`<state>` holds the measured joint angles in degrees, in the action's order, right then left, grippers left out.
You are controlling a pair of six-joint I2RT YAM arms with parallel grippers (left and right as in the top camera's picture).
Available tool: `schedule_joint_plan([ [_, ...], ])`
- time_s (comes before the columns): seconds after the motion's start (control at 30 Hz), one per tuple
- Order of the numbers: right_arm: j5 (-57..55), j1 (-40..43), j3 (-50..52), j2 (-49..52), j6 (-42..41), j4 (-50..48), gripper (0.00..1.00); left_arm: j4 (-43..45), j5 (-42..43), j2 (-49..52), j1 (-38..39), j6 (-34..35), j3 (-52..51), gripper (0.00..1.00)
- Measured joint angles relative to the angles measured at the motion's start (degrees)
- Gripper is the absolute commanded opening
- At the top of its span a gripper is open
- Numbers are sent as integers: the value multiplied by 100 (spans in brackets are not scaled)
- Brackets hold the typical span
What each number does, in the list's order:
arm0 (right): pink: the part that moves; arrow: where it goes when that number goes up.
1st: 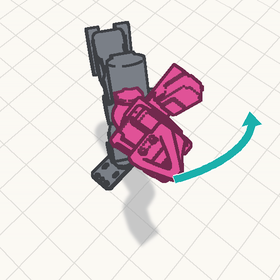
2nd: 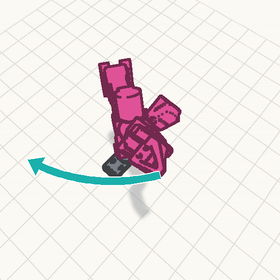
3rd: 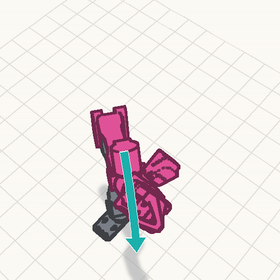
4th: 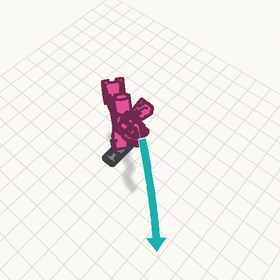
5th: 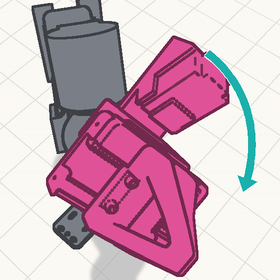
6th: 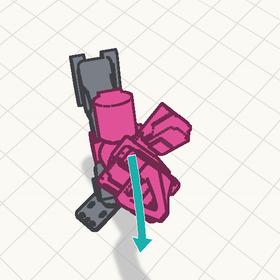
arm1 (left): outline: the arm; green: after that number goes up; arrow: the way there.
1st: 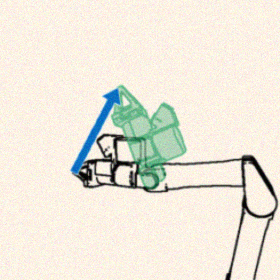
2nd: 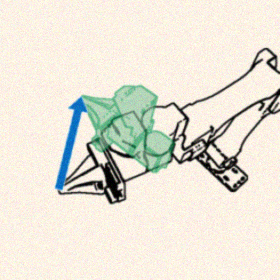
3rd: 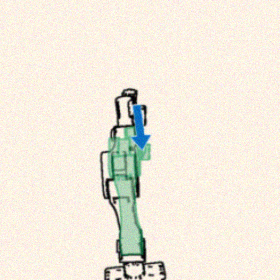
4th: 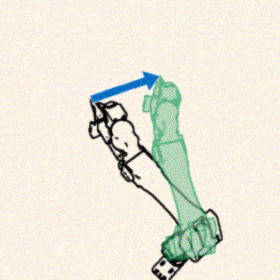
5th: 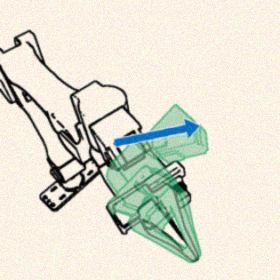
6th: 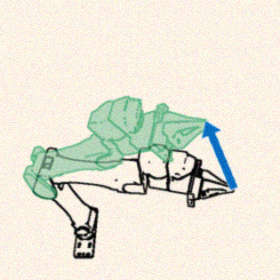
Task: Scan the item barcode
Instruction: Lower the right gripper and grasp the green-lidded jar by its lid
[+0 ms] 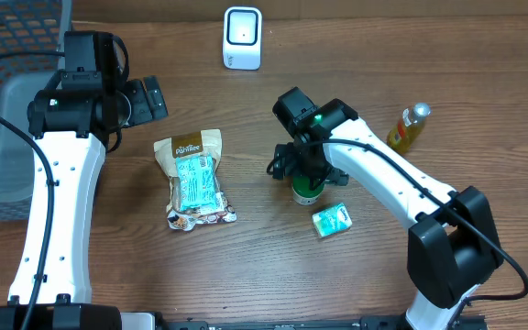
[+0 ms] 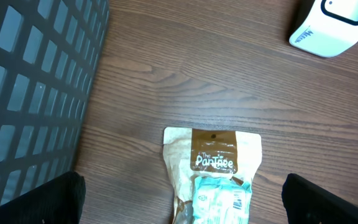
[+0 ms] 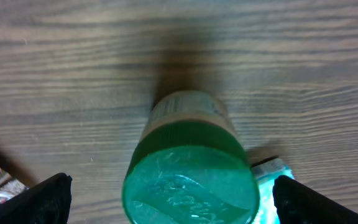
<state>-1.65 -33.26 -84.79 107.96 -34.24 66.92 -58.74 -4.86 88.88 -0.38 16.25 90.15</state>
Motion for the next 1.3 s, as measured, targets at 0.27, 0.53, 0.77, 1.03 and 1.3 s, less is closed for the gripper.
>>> schedule_joint_plan([
  [0.27,15,0,573,0,210,-616,98,0,0,0,0,0,0,100],
  [0.53,11,0,789,0,293,-944,75,0,0,0,0,0,0,100],
  [0.77,-31,59,791,0,-155,-1226,66,0,0,0,0,0,0,100],
  [1.03,-269,59,798,0,-317,-1827,77,0,-2,0,0,0,0,100],
  [1.3,-437,61,800,0,-337,-1875,100,0,0,0,0,0,0,100],
])
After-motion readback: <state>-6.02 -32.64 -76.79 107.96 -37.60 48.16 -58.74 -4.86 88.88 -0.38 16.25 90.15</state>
